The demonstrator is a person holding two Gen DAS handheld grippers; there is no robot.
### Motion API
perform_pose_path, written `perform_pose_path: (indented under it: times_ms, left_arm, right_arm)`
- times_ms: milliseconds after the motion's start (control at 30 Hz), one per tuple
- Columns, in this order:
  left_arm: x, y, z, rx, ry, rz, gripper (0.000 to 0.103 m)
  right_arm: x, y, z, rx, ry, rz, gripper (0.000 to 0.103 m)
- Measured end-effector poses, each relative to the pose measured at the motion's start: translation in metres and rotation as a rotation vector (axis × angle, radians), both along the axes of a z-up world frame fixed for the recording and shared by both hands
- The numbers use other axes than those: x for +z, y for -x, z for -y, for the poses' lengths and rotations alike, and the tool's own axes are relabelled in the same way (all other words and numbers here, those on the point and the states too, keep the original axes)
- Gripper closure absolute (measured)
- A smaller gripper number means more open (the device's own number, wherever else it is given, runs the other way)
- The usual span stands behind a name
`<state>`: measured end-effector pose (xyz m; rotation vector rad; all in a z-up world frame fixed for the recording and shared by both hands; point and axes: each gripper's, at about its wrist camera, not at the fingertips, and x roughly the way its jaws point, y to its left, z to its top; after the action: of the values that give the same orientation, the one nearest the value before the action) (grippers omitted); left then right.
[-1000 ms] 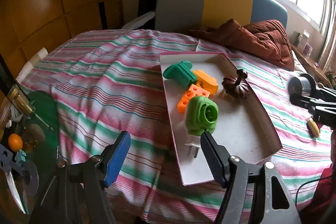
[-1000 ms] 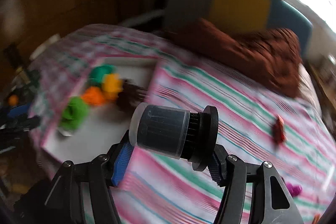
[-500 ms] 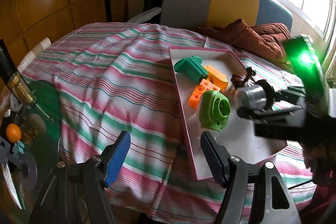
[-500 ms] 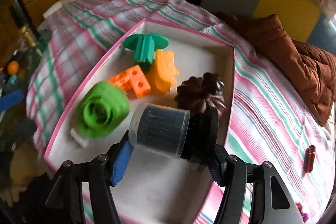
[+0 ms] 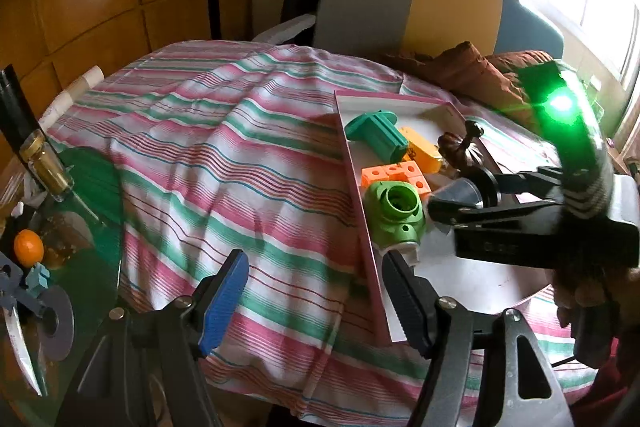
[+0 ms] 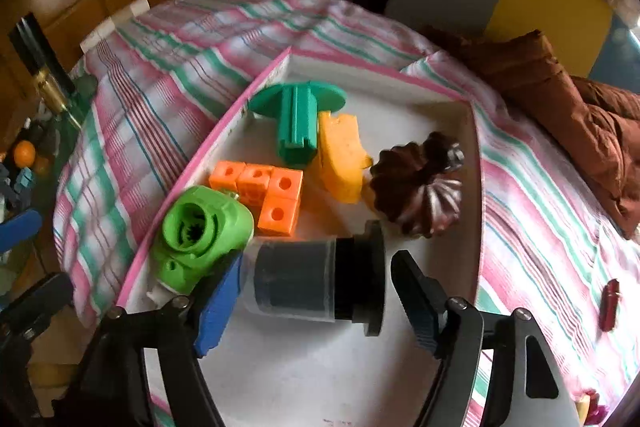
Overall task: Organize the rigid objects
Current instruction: 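Carry the dark grey cup into the tray with the right gripper, then open the right gripper to release the dark grey cup in the tray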
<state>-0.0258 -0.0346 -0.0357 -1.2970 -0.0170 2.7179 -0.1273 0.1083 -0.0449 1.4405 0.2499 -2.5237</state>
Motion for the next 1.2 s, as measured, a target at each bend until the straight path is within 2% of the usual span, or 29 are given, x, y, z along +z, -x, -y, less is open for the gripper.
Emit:
perform_pose_path:
  times_ms: [267, 700, 1000, 1200]
  left_arm:
    - [0.006, -0.005, -0.007, -0.018, 0.013, -0.017, 0.033]
    - [0.015, -0.011, -0.022, -0.051, 0.045, -0.041, 0.033]
    - [0.019, -0.012, -0.033, -0.076, 0.063, -0.046, 0.033]
    - [0.023, -0.013, -0.043, -0.092, 0.086, -0.06, 0.033]
  right_arm:
    - [0.024, -0.022, -0.014, -0.026, 0.013, -0.088, 0.023]
    - [0.048, -0.057, -0.033, -0.053, 0.019, -0.192, 0.021]
    - [0.062, -0.078, -0.084, -0.145, 0.016, -0.236, 0.019]
    - [0.062, -0.092, -0.143, -0.255, -0.033, -0.239, 0.019]
